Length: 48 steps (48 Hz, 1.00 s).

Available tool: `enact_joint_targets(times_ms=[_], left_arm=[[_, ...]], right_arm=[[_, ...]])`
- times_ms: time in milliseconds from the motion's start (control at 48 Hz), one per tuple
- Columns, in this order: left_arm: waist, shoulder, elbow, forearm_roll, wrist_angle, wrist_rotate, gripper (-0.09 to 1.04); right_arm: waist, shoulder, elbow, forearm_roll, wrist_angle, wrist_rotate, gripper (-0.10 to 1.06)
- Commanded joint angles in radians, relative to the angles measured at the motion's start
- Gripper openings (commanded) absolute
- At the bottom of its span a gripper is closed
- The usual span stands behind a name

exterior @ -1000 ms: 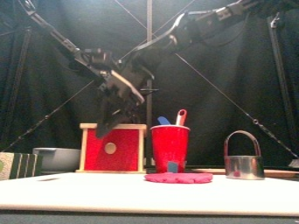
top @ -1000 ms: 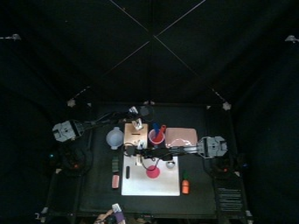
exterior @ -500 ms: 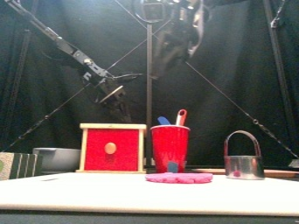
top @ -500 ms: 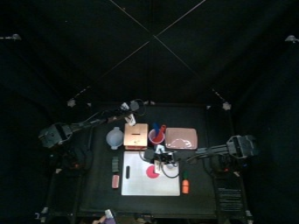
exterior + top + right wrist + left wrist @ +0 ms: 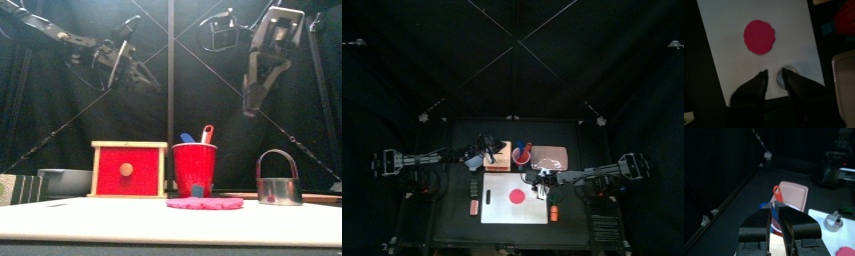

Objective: Get the cutter from the drawer then cut the dough then place the extra dough in the bowl
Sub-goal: Cut the dough

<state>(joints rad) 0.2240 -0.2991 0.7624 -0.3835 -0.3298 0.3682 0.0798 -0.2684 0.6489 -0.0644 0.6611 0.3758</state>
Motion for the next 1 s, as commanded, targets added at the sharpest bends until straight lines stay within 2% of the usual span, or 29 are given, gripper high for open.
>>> enact_joint_targets(times_ms=[21,104,250,333,500,583,708,812,1000], left_arm=[[-0.098,-0.041,0.035,-0.003,-0.137,0.000,0.57],[-0.158,-0.051,0.075,-0.003,-0.215,0.000,0.57],[-0.236,-0.051,0.130,-0.008,-0.327,0.000,0.57],[-0.272,-0.051,0.158,-0.021,-0.374,-0.002,0.57],[-0.310,-0.051,0.195,-0.081,-0.416,-0.002,0.57],[-0.324,-0.049,0.212,-0.132,-0.416,-0.002,0.57],[-0.337,-0.049,0.229,-0.192,-0.417,0.000,0.57],[-0.344,-0.051,0.241,-0.218,-0.417,0.000,0.57],[-0.344,-0.049,0.255,-0.222,-0.420,0.000,0.56]], right_arm=[[0.008,-0.028,0.021,0.005,0.006,0.006,0.94],[0.009,-0.021,0.041,0.018,0.011,0.006,1.06],[0.003,0.014,0.069,0.021,0.014,-0.015,1.04],[0.002,0.038,0.078,-0.017,0.014,-0.017,1.02],[0.006,0.089,0.072,-0.138,0.014,-0.015,1.01],[0.006,0.101,0.066,-0.163,0.014,-0.015,1.01],[0.005,0.115,0.071,-0.161,0.014,-0.017,1.00],[0.008,0.120,0.071,-0.147,0.012,-0.017,0.94],[0.009,0.127,0.061,-0.149,0.006,-0.015,0.74]])
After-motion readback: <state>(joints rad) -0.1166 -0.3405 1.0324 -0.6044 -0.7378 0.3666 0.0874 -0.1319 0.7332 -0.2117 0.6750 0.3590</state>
